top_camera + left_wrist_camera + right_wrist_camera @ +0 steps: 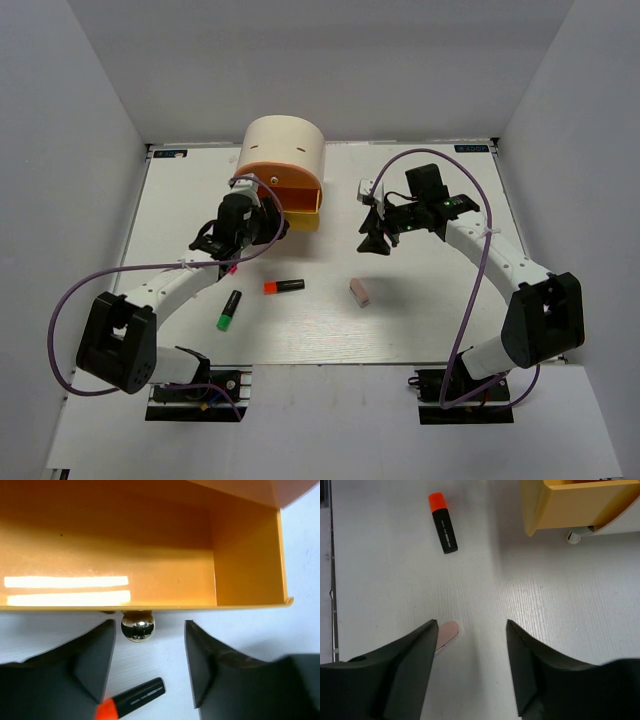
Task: Sort the stationery into containers
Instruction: Open the drawer in the storage box, then pick up the pen from the center of the board, then place the pen in the drawer, then pick up the pen from the center of the board, then place the pen in the drawer.
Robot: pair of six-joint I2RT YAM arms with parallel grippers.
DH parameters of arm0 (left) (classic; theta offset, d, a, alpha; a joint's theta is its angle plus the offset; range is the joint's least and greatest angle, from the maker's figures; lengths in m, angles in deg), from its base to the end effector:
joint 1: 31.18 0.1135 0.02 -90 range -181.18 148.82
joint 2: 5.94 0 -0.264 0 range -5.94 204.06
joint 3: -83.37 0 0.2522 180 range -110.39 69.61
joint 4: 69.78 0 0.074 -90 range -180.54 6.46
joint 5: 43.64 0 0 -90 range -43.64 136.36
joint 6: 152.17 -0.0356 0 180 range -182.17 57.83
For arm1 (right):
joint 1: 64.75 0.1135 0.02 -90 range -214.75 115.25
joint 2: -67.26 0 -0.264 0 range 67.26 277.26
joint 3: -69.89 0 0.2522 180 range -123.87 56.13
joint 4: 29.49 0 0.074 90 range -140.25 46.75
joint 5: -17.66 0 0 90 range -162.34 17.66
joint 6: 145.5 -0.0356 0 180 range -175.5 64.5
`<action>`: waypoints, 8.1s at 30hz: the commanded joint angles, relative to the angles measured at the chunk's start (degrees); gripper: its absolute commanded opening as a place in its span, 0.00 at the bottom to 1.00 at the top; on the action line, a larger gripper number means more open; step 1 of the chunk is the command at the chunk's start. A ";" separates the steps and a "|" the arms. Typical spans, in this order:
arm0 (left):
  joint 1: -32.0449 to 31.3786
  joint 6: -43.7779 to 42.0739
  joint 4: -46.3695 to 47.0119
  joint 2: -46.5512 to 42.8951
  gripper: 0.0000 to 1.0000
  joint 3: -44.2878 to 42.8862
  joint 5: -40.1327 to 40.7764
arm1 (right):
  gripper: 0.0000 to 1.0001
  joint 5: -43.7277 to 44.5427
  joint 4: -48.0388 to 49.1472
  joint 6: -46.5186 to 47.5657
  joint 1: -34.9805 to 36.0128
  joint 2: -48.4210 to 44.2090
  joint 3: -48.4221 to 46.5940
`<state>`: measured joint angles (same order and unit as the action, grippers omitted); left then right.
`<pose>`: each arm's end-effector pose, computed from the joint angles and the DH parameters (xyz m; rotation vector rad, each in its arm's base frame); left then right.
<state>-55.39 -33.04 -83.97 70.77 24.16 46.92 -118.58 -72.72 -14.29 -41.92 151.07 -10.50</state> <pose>0.2675 -0.1199 0.2370 -0.0991 2.1695 -0.5343 0.2766 0.1444 0.2892 -1.4618 1.6435 0.7763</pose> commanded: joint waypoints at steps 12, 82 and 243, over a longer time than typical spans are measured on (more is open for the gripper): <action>-0.31 -2.83 -4.49 -6.21 0.86 -1.22 -2.40 | 0.90 -8.69 -11.11 15.36 0.37 -0.58 -1.83; 0.74 21.85 -64.96 -54.73 0.63 -1.57 14.12 | 0.05 22.60 -0.66 3.44 34.30 36.78 -20.55; -0.23 28.00 23.01 -5.52 0.32 -0.25 17.28 | 0.00 17.76 7.15 -13.61 4.15 -3.92 -4.47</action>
<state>-55.36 -3.93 -61.06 66.64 23.94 62.72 -99.96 -66.95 -28.10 -37.41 146.92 -14.13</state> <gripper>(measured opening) 0.391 0.008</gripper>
